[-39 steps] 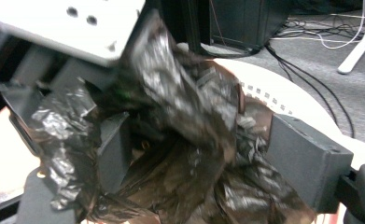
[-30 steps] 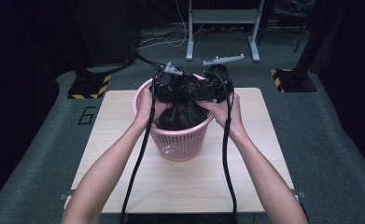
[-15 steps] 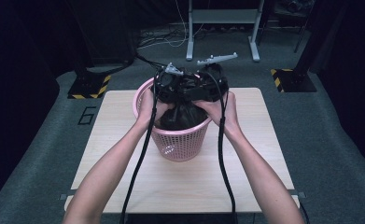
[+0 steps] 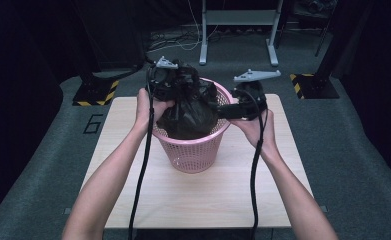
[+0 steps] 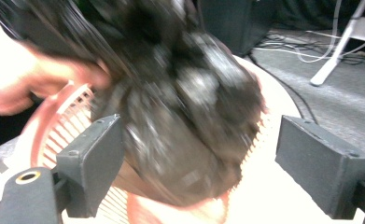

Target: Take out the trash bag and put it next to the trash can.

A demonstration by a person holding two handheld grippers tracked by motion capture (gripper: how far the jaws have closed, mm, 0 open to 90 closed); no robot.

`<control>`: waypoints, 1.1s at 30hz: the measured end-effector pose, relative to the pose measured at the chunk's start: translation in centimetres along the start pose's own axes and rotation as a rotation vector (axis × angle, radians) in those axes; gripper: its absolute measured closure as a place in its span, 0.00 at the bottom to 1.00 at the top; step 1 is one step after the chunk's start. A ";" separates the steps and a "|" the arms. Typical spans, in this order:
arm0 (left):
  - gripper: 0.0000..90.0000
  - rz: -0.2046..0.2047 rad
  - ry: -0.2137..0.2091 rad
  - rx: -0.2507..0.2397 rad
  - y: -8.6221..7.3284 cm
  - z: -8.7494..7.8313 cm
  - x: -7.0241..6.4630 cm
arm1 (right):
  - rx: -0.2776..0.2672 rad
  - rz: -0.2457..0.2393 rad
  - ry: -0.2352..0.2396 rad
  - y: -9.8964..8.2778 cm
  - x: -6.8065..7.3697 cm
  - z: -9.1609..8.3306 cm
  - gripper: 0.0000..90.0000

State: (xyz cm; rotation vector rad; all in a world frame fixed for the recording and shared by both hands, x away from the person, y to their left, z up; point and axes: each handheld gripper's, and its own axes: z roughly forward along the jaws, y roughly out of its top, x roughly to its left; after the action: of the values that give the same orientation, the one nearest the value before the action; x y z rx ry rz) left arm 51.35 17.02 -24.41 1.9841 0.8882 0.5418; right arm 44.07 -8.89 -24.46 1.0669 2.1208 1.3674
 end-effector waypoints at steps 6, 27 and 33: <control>0.97 -0.036 0.018 -0.064 0.3 -1.9 1.2 | 0.007 0.027 -0.065 -3.5 -2.6 -0.8 0.15; 0.97 -0.149 0.123 -0.252 -1.5 -7.8 5.9 | 0.160 0.182 -0.215 -19.2 -9.1 4.1 0.13; 0.97 -0.203 0.172 -0.294 -2.7 -9.5 7.7 | 0.192 0.212 -0.240 -21.6 -9.9 5.3 0.14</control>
State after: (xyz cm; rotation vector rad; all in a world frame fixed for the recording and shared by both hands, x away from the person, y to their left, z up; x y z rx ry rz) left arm 49.09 28.95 -21.39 1.5803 1.0372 0.6901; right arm 45.55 -18.40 -46.82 1.4896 2.0359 1.0734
